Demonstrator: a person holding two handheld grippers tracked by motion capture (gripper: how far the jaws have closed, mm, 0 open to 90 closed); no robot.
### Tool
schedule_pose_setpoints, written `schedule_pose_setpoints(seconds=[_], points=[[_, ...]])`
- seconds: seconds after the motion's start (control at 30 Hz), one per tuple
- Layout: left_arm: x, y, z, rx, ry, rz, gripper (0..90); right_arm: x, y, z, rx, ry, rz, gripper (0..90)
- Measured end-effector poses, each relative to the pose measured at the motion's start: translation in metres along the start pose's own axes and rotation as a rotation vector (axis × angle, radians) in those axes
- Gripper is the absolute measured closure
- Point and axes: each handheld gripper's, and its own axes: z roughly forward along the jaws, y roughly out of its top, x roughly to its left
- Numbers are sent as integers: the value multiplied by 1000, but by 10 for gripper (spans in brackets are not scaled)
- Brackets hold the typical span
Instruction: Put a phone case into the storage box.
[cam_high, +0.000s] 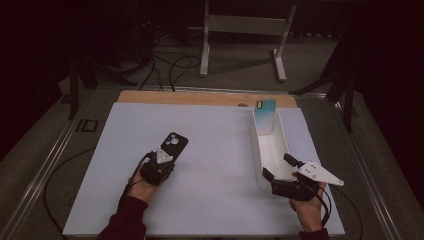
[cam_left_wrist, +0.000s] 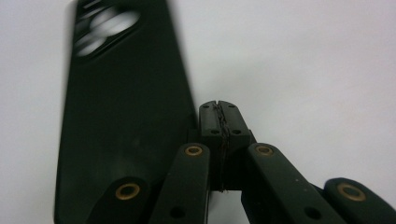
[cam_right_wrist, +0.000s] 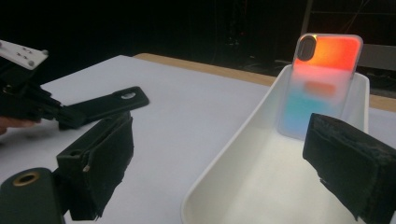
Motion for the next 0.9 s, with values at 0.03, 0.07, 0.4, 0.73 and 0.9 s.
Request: schedule_pose_setpoints(seconds=[0.03, 0.07, 0.4, 0.73, 0.9], points=[[5, -3, -1, 1, 10, -22, 900, 0, 0, 0, 2, -1, -1, 84], [8, -6, -1, 1, 9, -30, 900, 0, 0, 1, 3, 0, -1, 84], [7, -2, -26, -208, -60, -16, 755, -1, 0, 1, 1, 11, -1, 85], [26, -26, -86, -464, 2, -61, 174, -1, -1, 0, -17, 14, -15, 85], [33, -44, -106, -483, 66, -78, 21, 0, -3, -1, -35, 10, -33, 85]])
